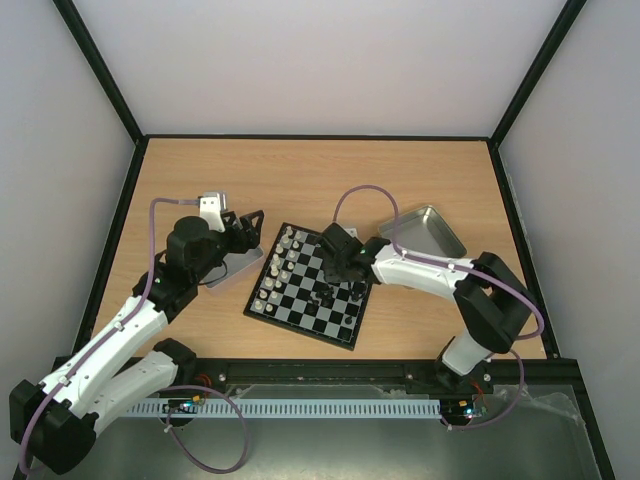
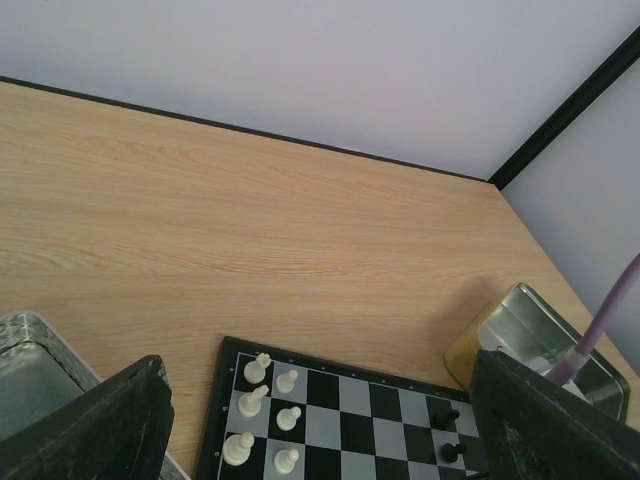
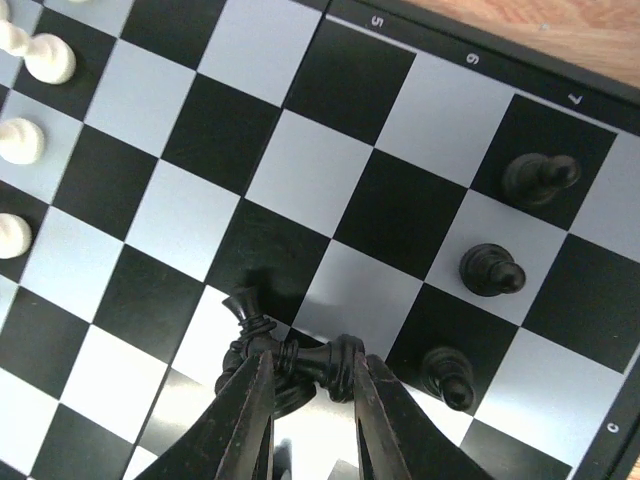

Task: Set up the chess pieces on the board
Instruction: Pick up the chess piece from the chessboard.

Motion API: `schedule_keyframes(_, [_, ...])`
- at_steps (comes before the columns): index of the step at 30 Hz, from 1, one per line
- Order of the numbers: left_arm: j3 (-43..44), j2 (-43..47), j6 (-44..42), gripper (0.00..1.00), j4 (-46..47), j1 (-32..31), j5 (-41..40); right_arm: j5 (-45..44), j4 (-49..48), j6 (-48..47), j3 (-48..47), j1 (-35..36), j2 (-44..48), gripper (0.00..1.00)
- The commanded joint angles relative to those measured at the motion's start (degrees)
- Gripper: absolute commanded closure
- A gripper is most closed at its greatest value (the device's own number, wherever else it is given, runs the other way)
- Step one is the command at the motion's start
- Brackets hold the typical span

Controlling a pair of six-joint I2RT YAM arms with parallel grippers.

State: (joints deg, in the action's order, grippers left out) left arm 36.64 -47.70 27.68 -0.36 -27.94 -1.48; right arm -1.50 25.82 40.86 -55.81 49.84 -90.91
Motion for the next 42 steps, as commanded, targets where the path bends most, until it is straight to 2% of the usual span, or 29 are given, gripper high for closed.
schedule_keyframes(1, [-0.8,0.6,0.4,0.17,1.0,0.3,0.4,-0.1,0.2,-0.6,-0.7,-0.1,-2.0,0.78])
schedule_keyframes(22, [-0.7,0.0,0.2,0.17,1.3,0.3,0.7,-0.2,-2.7,0.4,0.3,-0.1,-6.2,0.77])
schedule_keyframes(30, [-0.8,0.4,0.2,0.17,1.1,0.3,0.7,-0.9,-4.2,0.3,0.6,-0.1,-5.8,0.87])
schedule_keyframes(37, [-0.7,0.0,1.3,0.15,0.6,0.3,2.7,-3.3,-9.0,0.0,3.2,-0.1,-0.3,0.88])
schedule_keyframes(42, [-0.9,-1.3,3.1,0.09,1.8,0.3,9.3,-4.3,-14.9,-1.2,6.9,-0.1,6.3,0.88])
